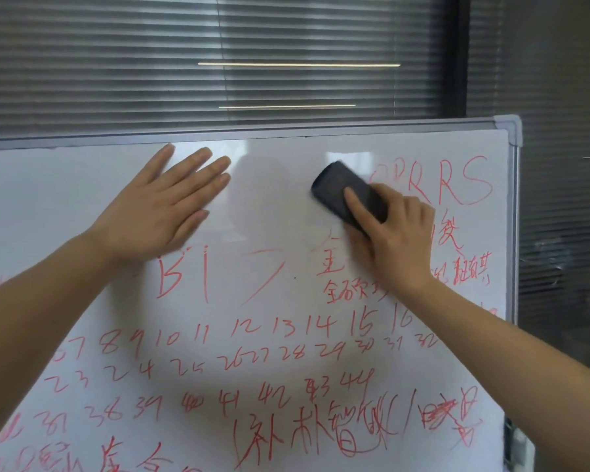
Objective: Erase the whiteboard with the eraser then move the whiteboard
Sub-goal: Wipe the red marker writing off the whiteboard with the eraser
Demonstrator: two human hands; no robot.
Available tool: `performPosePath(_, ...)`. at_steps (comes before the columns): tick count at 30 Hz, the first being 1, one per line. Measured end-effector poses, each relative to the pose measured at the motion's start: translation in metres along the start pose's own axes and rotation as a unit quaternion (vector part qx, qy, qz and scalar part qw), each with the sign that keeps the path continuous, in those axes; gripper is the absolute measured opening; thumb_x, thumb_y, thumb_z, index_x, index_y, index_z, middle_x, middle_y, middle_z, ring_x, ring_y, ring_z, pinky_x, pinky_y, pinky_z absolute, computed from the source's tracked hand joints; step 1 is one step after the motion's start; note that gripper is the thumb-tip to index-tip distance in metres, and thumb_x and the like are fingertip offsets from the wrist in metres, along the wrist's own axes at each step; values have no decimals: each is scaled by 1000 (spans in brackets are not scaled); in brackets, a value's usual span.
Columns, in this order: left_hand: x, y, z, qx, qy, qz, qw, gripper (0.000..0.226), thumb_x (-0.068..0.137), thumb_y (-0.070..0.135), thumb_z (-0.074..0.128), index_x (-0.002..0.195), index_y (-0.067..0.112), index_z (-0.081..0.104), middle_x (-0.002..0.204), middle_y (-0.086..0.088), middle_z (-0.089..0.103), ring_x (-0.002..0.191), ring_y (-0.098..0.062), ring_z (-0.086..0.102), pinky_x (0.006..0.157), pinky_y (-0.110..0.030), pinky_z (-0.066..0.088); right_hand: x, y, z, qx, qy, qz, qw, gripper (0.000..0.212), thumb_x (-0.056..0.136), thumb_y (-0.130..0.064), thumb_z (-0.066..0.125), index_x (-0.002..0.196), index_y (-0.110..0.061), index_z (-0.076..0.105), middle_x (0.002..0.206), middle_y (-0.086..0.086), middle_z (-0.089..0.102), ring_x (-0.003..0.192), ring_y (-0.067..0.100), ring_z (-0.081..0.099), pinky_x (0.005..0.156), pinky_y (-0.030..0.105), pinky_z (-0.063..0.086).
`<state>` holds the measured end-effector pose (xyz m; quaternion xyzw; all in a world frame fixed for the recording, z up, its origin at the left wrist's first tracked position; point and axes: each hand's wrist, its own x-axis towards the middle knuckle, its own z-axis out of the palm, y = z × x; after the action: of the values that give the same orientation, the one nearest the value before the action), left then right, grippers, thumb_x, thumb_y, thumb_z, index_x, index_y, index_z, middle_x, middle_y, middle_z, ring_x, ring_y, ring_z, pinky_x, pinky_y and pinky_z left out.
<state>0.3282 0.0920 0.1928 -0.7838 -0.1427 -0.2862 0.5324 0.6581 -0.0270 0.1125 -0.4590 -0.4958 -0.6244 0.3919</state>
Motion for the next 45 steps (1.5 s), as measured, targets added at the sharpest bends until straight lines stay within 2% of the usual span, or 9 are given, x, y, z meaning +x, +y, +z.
performPosePath(5, 1, 1, 1, -2, 9, 2, 1000, 56, 102, 32, 23, 153, 9, 25, 162, -8, 19, 149, -28, 17, 118, -56, 15, -16, 17, -7, -8, -36, -200, 979, 49, 90, -25, 61, 136, -24, 45, 129, 17, 51, 100, 31, 48, 78, 42, 34)
performPosePath(9, 3, 1, 4, -8, 26, 4, 1000, 56, 102, 32, 24, 153, 8, 26, 161, -9, 21, 149, -29, 18, 119, -55, 15, -11, 44, -12, -36, -47, -242, 969, 49, 90, -27, 62, 136, -28, 46, 130, 15, 53, 102, 30, 51, 79, 42, 35)
performPosePath(19, 3, 0, 8, -1, 67, 14, 998, 53, 104, 30, 23, 152, 8, 29, 159, -11, 27, 146, -32, 25, 117, -56, 18, 3, 93, -13, -75, -26, 82, 993, 44, 98, -38, 48, 139, -21, 49, 121, 20, 55, 91, 37, 51, 77, 42, 34)
performPosePath(23, 1, -1, 8, -2, 61, 13, 998, 54, 104, 31, 22, 153, 8, 27, 159, -11, 26, 147, -31, 23, 117, -55, 17, 1, 76, -7, -33, -19, 123, 992, 46, 97, -37, 52, 139, -21, 49, 116, 22, 54, 95, 36, 49, 78, 44, 35)
performPosePath(29, 3, -1, 9, 1, 75, 20, 997, 55, 101, 27, 29, 152, 8, 29, 159, -10, 28, 146, -31, 26, 118, -53, 16, -15, 54, -5, 5, -27, -50, 998, 42, 95, -35, 57, 134, -22, 48, 115, 22, 58, 86, 34, 53, 75, 41, 34)
performPosePath(33, 4, -1, 12, -2, 87, 29, 996, 55, 101, 27, 29, 153, 9, 27, 159, -10, 27, 146, -31, 26, 118, -52, 14, -21, 65, -9, 5, -50, -206, 977, 41, 97, -37, 54, 135, -24, 46, 121, 17, 52, 86, 30, 49, 74, 40, 36)
performPosePath(36, 5, -3, 14, 8, 98, 34, 995, 54, 102, 27, 28, 152, 8, 28, 158, -11, 30, 145, -32, 28, 118, -52, 14, -16, 82, -15, 1, -76, -247, 966, 39, 99, -36, 49, 137, -28, 43, 125, 15, 47, 87, 30, 47, 75, 40, 36)
performPosePath(39, 6, -3, 15, 12, 106, 37, 994, 54, 101, 27, 30, 152, 8, 30, 157, -11, 31, 144, -32, 30, 117, -53, 15, -13, 103, -19, -9, -84, -171, 982, 40, 98, -36, 49, 136, -26, 45, 125, 18, 48, 85, 33, 50, 73, 42, 37)
performPosePath(45, 26, 5, 2, 12, 86, 53, 995, 54, 100, 30, 35, 150, 8, 35, 156, -10, 33, 144, -30, 31, 114, -56, 23, -20, 123, -24, -67, -57, 128, 988, 44, 97, -37, 49, 138, -21, 50, 122, 22, 52, 92, 33, 45, 75, 42, 34)
